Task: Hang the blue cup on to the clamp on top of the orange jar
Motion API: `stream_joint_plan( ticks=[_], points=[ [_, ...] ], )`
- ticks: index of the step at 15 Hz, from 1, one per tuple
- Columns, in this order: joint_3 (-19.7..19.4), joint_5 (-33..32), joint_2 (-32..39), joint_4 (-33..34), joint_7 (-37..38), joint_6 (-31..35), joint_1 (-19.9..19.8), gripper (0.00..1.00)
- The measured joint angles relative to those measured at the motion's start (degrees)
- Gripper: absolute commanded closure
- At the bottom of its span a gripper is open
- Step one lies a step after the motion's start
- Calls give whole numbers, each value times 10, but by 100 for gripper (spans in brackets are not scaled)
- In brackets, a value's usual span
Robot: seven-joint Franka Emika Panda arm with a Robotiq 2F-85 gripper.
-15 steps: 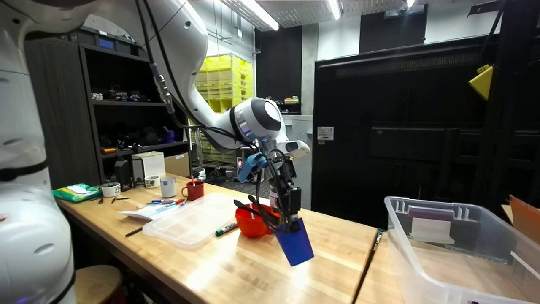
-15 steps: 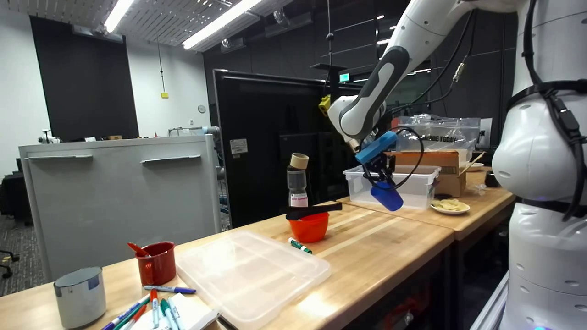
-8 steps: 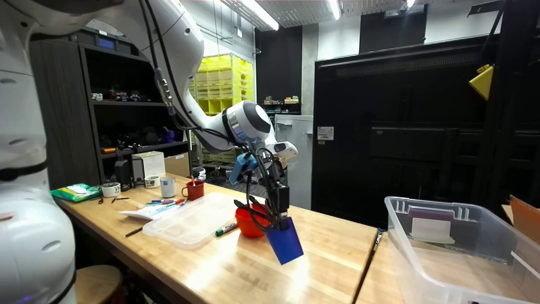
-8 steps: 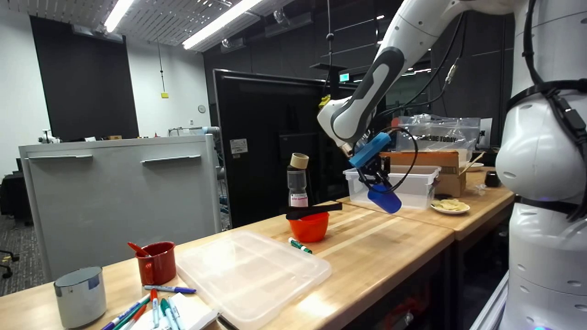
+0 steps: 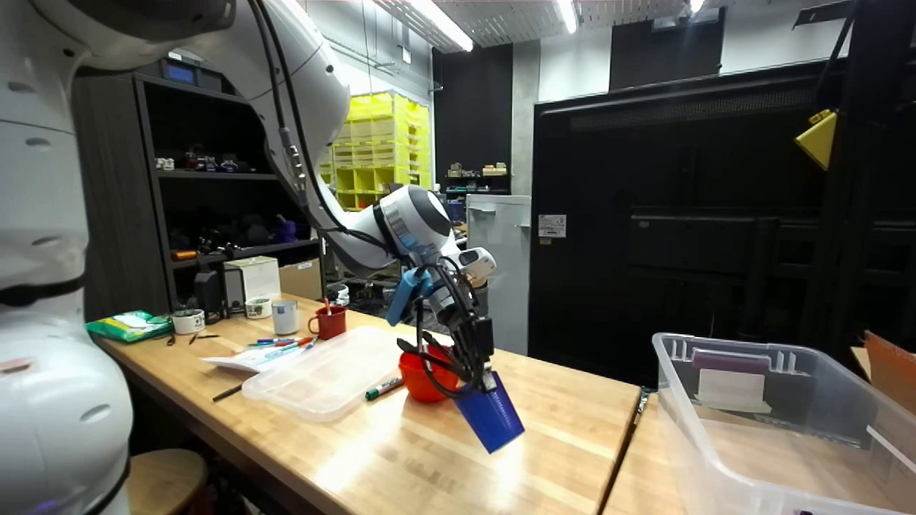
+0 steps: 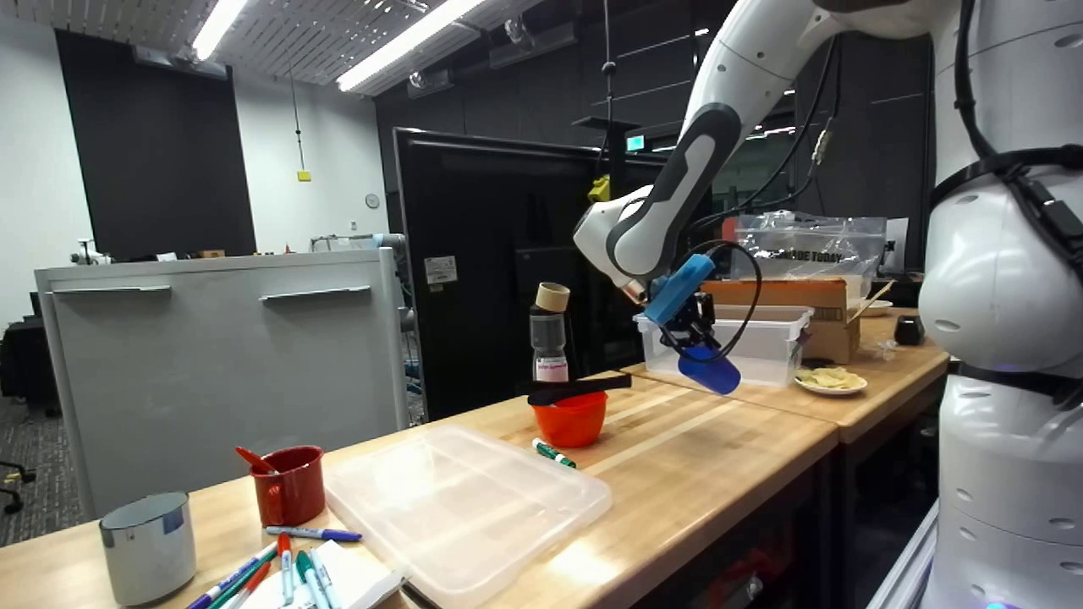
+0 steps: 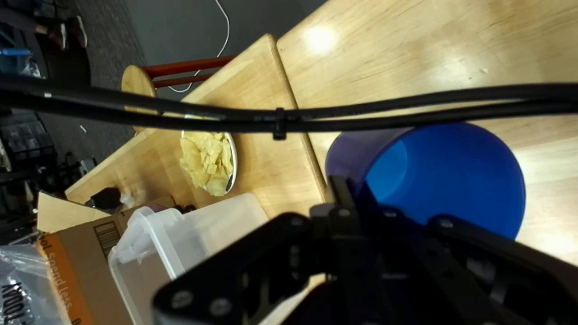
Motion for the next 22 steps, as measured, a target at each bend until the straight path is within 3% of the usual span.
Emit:
stream_joint_plan(
  ticks=[4,22],
  points=[
    [1,-30,4,0,1,10,3,99],
    [18,-27,27,37,-1,21,25,99]
  ],
)
